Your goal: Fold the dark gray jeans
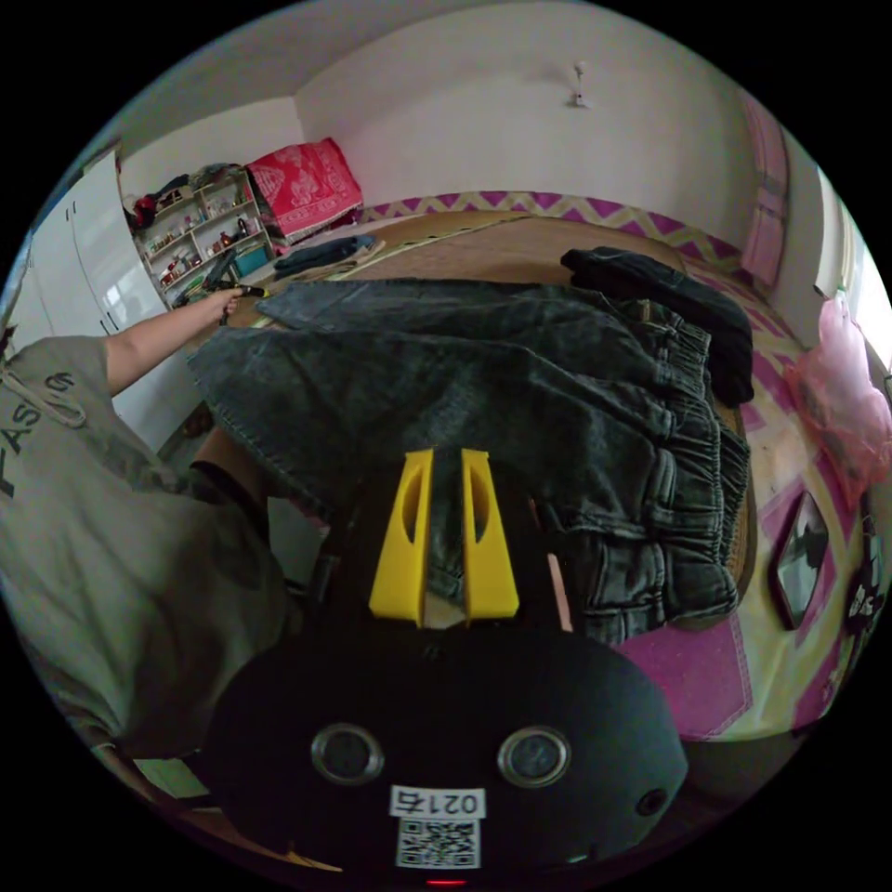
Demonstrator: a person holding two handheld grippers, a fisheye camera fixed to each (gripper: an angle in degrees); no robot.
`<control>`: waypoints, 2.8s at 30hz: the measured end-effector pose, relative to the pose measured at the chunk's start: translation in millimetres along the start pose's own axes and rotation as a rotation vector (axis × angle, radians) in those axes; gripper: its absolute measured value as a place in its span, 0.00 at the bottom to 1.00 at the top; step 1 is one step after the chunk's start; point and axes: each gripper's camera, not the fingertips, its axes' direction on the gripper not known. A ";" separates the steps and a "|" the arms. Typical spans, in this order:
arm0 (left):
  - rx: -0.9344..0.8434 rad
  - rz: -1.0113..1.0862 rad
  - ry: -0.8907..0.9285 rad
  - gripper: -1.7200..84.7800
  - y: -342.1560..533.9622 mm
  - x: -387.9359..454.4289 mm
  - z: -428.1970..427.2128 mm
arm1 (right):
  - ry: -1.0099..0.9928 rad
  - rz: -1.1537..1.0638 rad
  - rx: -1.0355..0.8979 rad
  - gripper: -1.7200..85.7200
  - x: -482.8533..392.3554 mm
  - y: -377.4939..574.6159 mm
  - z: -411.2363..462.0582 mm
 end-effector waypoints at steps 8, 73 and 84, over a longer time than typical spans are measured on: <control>-0.104 0.134 -0.008 0.01 31.3 1.1 -18.1 | -0.038 0.021 0.029 0.08 -15.7 13.5 -43.7; 0.268 -0.624 0.748 0.01 362.7 -176.3 -230.1 | -0.374 0.902 0.490 0.02 283.6 139.5 -245.5; 0.064 -0.251 0.468 0.01 78.0 -132.5 -173.9 | -0.286 0.690 0.348 0.02 370.0 -133.2 -159.8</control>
